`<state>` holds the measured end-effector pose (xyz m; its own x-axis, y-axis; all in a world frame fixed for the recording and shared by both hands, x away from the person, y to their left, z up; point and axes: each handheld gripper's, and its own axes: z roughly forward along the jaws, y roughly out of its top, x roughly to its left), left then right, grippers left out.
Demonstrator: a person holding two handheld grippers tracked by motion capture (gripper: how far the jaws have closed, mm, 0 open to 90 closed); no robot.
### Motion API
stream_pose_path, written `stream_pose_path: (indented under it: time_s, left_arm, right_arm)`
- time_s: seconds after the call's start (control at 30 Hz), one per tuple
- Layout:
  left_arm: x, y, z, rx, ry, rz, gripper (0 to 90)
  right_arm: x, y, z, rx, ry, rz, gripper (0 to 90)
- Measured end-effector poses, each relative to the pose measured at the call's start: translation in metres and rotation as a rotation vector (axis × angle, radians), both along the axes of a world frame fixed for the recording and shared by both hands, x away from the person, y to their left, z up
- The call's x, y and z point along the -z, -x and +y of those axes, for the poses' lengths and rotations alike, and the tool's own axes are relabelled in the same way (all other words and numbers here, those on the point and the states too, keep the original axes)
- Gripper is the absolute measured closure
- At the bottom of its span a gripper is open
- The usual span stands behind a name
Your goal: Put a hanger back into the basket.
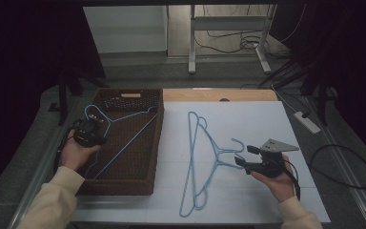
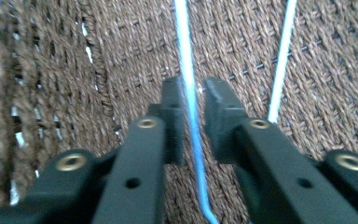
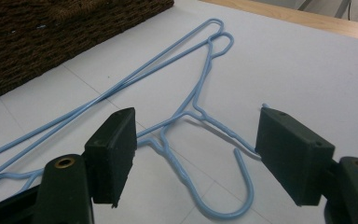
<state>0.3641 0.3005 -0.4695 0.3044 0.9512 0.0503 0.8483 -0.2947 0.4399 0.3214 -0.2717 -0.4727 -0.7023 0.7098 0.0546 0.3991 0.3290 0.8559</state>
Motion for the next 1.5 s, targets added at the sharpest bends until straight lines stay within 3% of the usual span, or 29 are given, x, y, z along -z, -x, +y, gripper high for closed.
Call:
stream_pose_path:
  time_s: [0.07, 0.1, 0.13, 0.23, 0.27, 0.33, 0.4, 0.53, 0.8, 0.97, 1.17, 1.3, 1.5]
  left_arm:
    - [-0.001, 0.001, 0.0, -0.004, 0.001, -0.008, 63.6]
    - [-0.006, 0.004, 0.001, -0.025, 0.015, -0.043, 56.1]
    - [-0.006, 0.004, 0.001, -0.025, 0.015, -0.043, 53.1]
    - [-0.017, 0.014, 0.001, -0.029, 0.07, -0.111, 45.7]
    - [-0.017, 0.014, 0.001, -0.029, 0.07, -0.111, 44.0]
    - [-0.03, 0.025, -0.001, 0.011, 0.148, -0.176, 41.2]
    - [-0.035, 0.03, -0.002, 0.031, 0.169, -0.196, 39.4]
    - [-0.051, 0.049, -0.01, 0.129, 0.269, -0.297, 36.9]
    - [-0.06, 0.073, -0.028, 0.236, 0.339, -0.404, 35.2]
    - [-0.063, 0.086, -0.041, 0.286, 0.359, -0.443, 35.5]
    - [-0.061, 0.098, -0.054, 0.338, 0.405, -0.448, 35.6]
    - [-0.058, 0.101, -0.063, 0.364, 0.45, -0.434, 35.7]
    - [-0.052, 0.11, -0.076, 0.395, 0.447, -0.409, 35.7]
  right_arm:
    - [0.0, 0.0, 0.0, 0.0, 0.002, -0.001, 29.6]
    - [-0.001, 0.0, 0.0, 0.0, 0.001, -0.002, 29.6]
    - [-0.001, 0.0, -0.001, 0.0, 0.0, -0.001, 29.5]
    - [-0.001, 0.0, -0.001, 0.002, 0.0, 0.0, 29.5]
    - [-0.001, 0.0, -0.001, 0.002, 0.0, -0.001, 29.6]
    - [-0.001, 0.001, -0.001, 0.002, -0.001, -0.003, 29.6]
    - [-0.001, 0.001, -0.001, 0.002, -0.002, -0.002, 29.6]
    - [-0.001, 0.0, -0.002, 0.006, -0.002, 0.0, 29.7]
    - [-0.004, 0.0, -0.007, 0.016, 0.007, 0.007, 29.6]
    - [-0.004, 0.001, -0.011, 0.021, 0.0, 0.008, 29.6]
    - [-0.005, 0.004, -0.014, 0.029, -0.008, 0.013, 29.6]
    - [-0.005, 0.005, -0.016, 0.033, -0.011, 0.011, 29.6]
    - [-0.006, 0.008, -0.018, 0.034, -0.017, 0.009, 29.7]
